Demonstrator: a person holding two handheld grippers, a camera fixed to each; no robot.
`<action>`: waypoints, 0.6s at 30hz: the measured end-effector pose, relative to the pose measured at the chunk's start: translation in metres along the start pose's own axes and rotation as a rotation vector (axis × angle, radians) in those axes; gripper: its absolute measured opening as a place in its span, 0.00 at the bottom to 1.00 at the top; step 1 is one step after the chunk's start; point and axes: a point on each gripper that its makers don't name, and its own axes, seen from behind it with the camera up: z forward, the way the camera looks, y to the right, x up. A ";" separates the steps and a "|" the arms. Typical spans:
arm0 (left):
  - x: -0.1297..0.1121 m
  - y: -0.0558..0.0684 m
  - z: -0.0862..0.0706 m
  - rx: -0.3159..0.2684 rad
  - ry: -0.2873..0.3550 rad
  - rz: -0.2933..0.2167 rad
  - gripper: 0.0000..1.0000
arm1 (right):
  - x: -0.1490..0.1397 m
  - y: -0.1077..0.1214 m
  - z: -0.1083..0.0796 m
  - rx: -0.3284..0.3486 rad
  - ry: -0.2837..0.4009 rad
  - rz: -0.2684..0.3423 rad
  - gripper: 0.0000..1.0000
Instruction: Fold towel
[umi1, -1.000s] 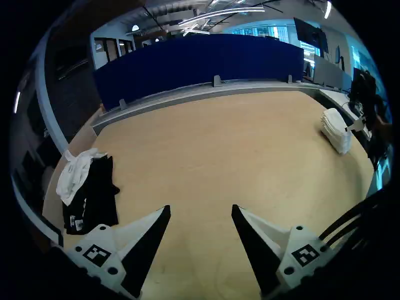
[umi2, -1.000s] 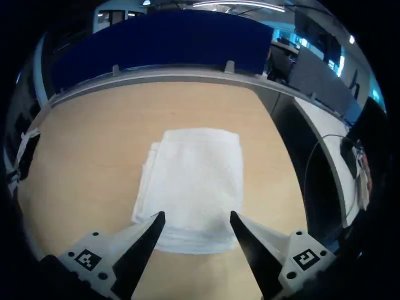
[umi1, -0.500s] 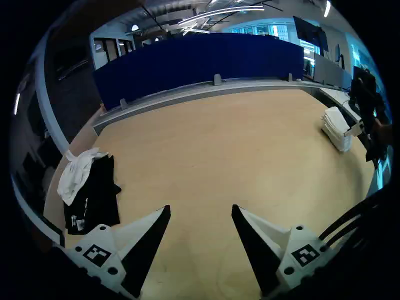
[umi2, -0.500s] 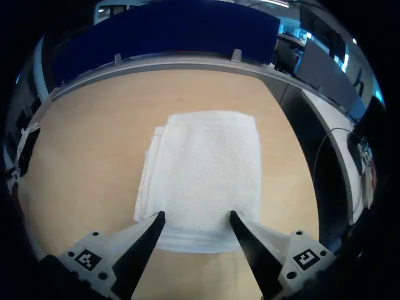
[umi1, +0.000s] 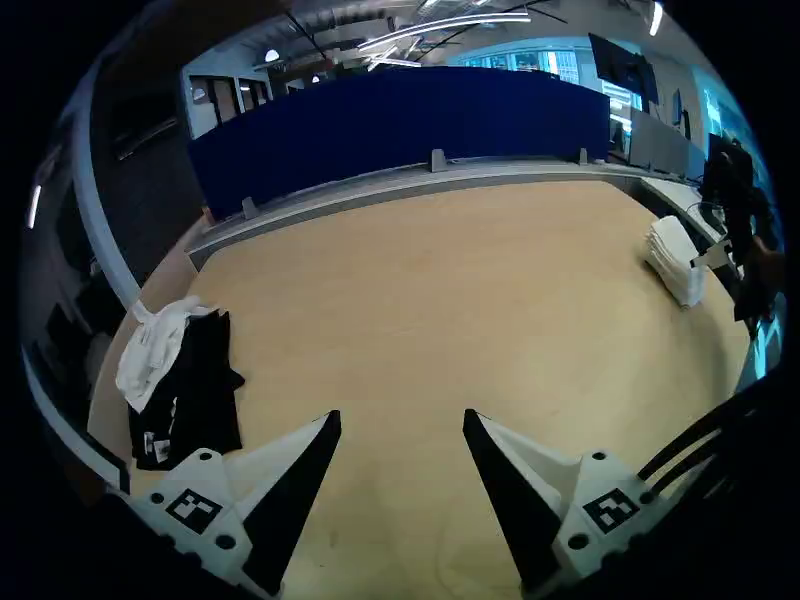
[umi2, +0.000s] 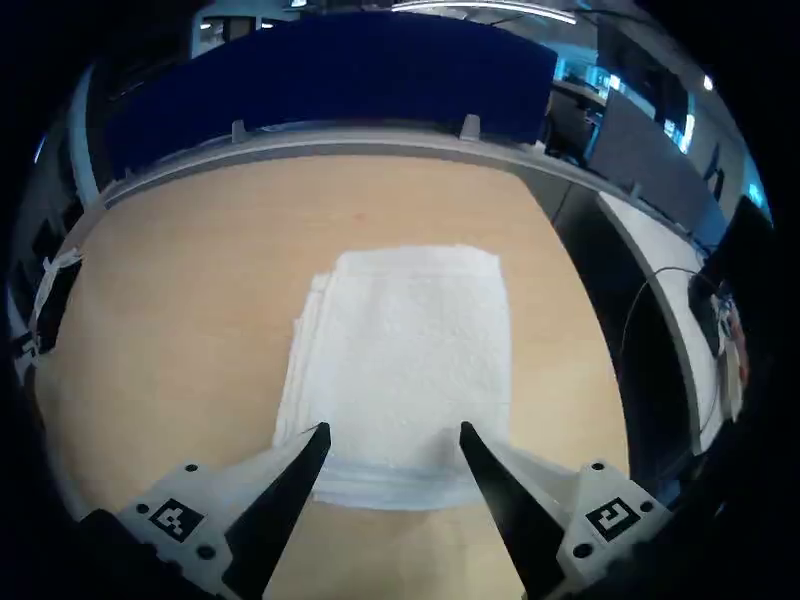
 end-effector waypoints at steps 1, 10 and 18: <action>0.000 0.000 0.000 0.000 0.001 -0.001 0.90 | 0.001 0.000 -0.001 -0.001 0.006 0.005 1.00; 0.005 -0.001 0.001 0.000 0.015 -0.016 0.90 | 0.023 -0.003 -0.017 -0.009 0.119 0.061 1.00; 0.013 -0.001 0.002 -0.002 0.038 -0.031 0.90 | 0.057 -0.012 -0.049 -0.011 0.302 0.143 1.00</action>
